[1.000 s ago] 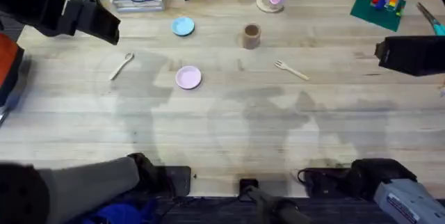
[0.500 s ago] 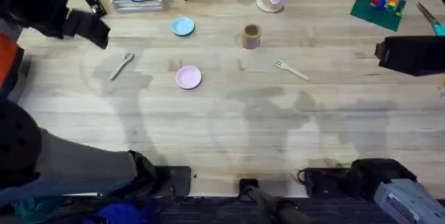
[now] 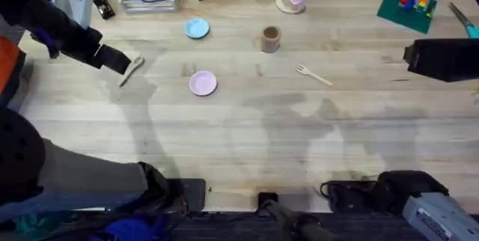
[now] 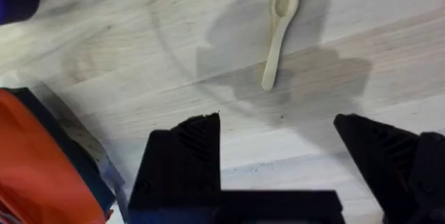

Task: Pick up a utensil and set it on the pink plate, then put the other utensil in the container.

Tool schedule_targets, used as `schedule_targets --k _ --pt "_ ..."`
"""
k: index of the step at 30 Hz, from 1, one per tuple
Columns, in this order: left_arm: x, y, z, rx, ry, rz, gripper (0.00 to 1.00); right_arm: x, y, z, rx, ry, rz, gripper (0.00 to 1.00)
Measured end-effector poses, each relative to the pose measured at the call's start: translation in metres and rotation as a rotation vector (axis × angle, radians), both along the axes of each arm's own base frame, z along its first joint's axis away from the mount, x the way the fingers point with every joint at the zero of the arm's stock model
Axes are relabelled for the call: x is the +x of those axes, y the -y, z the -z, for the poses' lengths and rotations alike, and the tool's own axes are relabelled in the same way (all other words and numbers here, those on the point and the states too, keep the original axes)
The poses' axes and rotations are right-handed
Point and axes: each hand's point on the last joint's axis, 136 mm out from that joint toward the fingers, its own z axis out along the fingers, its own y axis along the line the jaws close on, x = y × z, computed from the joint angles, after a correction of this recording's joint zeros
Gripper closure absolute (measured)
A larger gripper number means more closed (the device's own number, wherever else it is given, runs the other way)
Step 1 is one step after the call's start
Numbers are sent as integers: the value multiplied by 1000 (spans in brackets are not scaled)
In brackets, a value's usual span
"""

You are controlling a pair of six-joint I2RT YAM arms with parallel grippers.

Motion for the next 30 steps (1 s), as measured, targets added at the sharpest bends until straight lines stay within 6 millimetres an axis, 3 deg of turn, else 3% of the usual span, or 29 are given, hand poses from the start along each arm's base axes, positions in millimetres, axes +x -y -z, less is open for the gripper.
schedule_targets --k 11,19,30 --pt "8 7 8 -47 21 25 7 0 0 0 0 0 0 6" --pt "16 9 37 -103 -25 29 7 0 0 0 0 0 1 5" --pt "28 5 62 -115 -39 33 8 0 0 0 0 0 0 5"
